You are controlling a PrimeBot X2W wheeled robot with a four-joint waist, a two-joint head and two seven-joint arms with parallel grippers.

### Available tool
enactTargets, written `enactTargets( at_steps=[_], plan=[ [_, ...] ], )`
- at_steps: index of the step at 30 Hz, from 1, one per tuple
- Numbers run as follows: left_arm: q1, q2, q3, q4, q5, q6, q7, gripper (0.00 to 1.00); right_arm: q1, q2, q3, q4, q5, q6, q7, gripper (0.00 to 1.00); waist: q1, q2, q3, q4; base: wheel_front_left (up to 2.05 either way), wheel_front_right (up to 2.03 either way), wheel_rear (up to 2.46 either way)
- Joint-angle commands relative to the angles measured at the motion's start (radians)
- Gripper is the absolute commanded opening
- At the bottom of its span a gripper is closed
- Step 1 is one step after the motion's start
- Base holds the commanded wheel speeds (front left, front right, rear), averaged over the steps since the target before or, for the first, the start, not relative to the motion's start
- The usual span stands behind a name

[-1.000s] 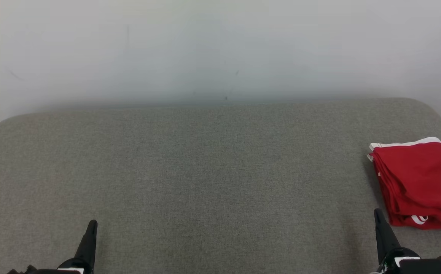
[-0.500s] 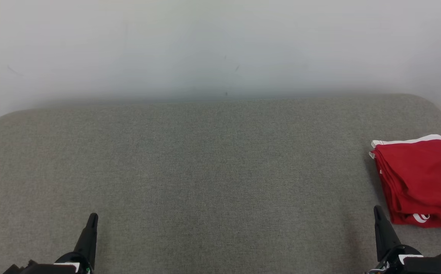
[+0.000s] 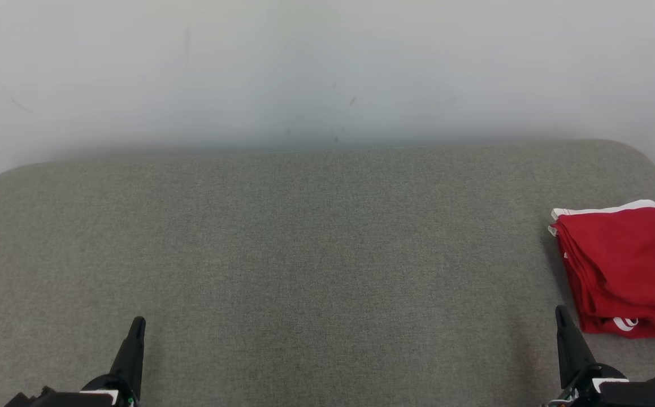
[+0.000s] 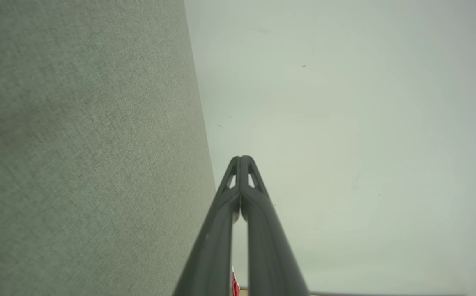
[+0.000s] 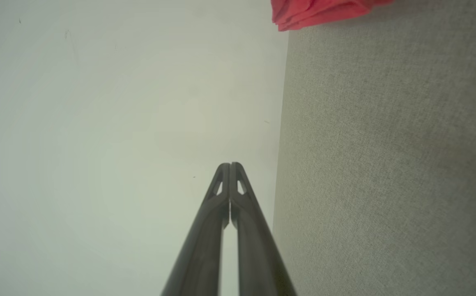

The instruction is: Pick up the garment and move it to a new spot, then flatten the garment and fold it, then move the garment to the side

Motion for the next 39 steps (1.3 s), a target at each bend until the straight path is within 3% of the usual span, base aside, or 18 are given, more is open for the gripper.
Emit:
enactTargets(
  at_steps=[1,39],
  plan=[
    [-0.012,-0.002,0.004,-0.003,-0.008,-0.002,0.002,0.00,-0.005,-0.001,0.000,-0.003,0.003,0.001,0.003,0.00,0.0001,-0.0001,0.000,0.000,0.00,0.00,0.00],
    [-0.012,-0.002,0.003,-0.003,-0.008,-0.002,0.002,0.00,-0.005,-0.001,0.001,-0.003,0.003,0.001,0.003,0.00,0.0001,-0.0001,0.000,0.000,0.00,0.00,0.00]
  ],
)
